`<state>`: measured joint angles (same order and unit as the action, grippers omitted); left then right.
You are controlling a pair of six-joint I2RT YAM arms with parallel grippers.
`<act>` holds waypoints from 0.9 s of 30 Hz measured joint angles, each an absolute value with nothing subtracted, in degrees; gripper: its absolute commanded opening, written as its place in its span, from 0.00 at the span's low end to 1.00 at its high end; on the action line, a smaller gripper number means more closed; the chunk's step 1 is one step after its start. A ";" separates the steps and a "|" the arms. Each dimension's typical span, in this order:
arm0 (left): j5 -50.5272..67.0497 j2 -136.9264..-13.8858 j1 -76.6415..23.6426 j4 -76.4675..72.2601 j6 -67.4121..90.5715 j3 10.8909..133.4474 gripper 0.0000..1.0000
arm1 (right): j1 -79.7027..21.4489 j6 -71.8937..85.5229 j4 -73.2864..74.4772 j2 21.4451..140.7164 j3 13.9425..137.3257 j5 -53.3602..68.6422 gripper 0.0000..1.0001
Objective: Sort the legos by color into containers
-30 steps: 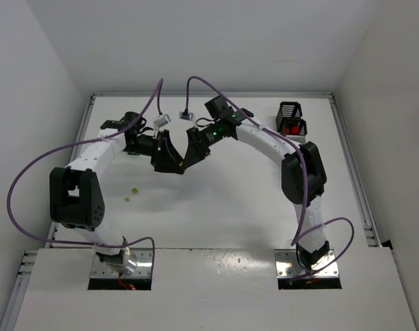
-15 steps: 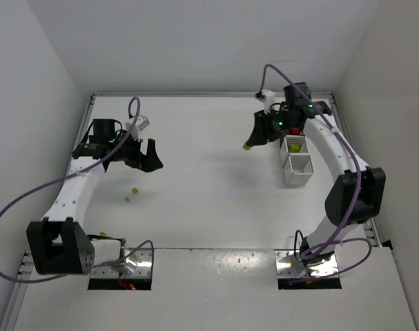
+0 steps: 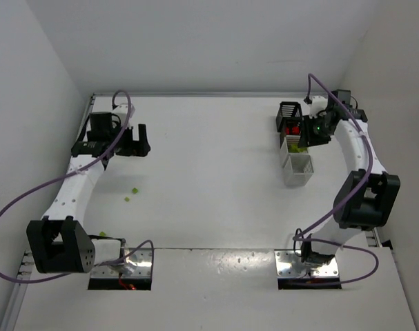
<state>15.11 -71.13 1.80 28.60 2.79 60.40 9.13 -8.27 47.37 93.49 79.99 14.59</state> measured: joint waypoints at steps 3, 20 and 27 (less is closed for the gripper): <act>13.74 -72.66 1.54 29.58 3.05 60.47 1.00 | 9.34 -7.66 46.59 96.14 81.12 13.26 0.00; 15.00 -72.27 3.55 41.10 -14.66 55.35 0.75 | 8.88 -5.10 43.31 101.89 85.06 9.43 0.44; 12.51 -75.77 4.25 45.60 -21.78 54.41 0.62 | 8.49 -4.67 43.31 101.91 85.06 9.85 0.46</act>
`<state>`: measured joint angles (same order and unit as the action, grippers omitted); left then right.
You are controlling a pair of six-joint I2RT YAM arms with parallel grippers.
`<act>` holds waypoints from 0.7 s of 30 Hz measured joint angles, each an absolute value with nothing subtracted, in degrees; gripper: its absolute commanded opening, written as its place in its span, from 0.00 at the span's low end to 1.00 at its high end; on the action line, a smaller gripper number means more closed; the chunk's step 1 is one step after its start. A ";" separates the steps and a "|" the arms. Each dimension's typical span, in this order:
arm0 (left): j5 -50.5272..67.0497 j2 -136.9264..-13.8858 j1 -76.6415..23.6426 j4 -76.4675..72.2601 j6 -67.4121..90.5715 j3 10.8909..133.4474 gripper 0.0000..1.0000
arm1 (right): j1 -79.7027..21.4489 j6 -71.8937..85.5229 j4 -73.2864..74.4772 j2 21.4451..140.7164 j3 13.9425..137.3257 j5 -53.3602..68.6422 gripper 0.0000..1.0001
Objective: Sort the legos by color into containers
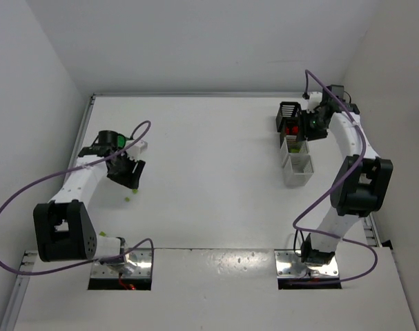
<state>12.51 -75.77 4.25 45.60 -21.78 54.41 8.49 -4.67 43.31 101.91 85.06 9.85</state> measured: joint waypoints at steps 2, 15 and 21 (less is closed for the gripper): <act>12.08 -77.14 4.25 45.60 -22.37 53.28 0.60 | 8.47 -4.64 43.29 101.91 85.06 10.46 0.46; 8.34 -88.42 3.70 40.03 -20.38 52.21 0.46 | 7.99 -4.27 43.72 100.14 85.76 15.49 0.46; 7.42 -90.94 2.94 37.34 -19.79 52.23 0.45 | 7.75 -4.12 43.77 99.13 85.76 16.99 0.47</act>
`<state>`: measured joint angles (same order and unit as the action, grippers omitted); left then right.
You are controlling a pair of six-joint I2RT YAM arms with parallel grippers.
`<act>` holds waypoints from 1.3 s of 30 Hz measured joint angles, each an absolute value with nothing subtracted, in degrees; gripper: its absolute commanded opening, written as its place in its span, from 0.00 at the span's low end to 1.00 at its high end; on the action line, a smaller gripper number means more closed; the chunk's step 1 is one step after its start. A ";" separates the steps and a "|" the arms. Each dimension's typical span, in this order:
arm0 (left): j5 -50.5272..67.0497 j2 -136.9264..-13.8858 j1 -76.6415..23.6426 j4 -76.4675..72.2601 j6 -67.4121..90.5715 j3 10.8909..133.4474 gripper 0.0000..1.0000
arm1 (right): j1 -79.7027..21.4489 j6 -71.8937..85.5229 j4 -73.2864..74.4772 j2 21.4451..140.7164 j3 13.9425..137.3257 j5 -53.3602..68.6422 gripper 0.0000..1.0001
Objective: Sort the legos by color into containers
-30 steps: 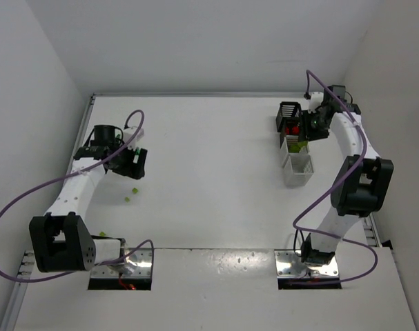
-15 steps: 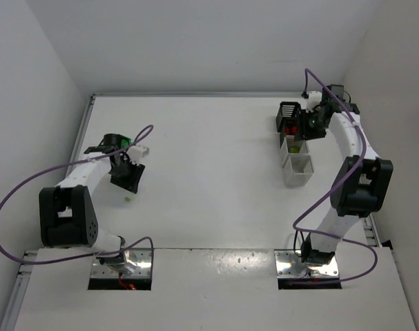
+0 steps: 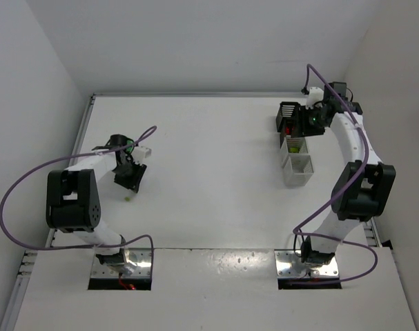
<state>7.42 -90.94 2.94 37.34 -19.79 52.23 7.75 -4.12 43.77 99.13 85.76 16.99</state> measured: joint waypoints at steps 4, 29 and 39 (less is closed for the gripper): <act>7.29 -92.18 2.94 36.29 -19.40 52.21 0.44 | 7.46 -4.03 43.79 99.00 85.76 17.45 0.47; 39.40 -80.73 0.93 33.45 -20.14 54.61 0.13 | -5.15 12.10 36.07 99.11 78.72 51.99 0.47; 55.00 -67.31 -6.85 3.70 2.50 49.93 0.16 | -15.25 54.37 -0.84 114.15 75.53 71.79 0.45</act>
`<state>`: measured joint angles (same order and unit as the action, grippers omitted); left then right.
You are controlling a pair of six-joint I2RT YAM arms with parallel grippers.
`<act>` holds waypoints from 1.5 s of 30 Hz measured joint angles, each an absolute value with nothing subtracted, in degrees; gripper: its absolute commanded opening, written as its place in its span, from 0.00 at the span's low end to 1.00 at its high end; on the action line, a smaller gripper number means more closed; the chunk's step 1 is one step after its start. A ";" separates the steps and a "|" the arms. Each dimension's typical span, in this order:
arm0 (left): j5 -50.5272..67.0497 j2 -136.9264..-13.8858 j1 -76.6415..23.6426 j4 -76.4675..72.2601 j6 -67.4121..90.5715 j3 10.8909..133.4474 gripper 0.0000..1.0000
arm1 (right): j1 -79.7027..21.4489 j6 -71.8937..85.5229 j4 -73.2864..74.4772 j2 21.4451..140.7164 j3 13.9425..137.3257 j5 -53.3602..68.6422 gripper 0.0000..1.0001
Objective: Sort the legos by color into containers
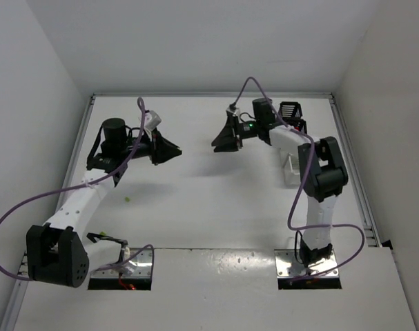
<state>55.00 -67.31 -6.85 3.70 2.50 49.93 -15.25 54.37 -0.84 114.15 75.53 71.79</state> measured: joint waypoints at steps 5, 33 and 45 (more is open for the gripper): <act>54.39 -66.70 -10.52 -6.07 10.52 47.68 0.16 | -21.39 65.43 -9.37 119.09 82.72 74.30 0.49; 45.84 -63.75 -14.92 -13.45 11.44 44.38 0.16 | -28.51 80.44 -20.32 119.68 87.48 78.63 0.40; 44.40 -64.01 -15.31 -15.05 9.89 43.70 0.22 | -28.67 82.54 -21.08 120.44 88.03 78.78 0.08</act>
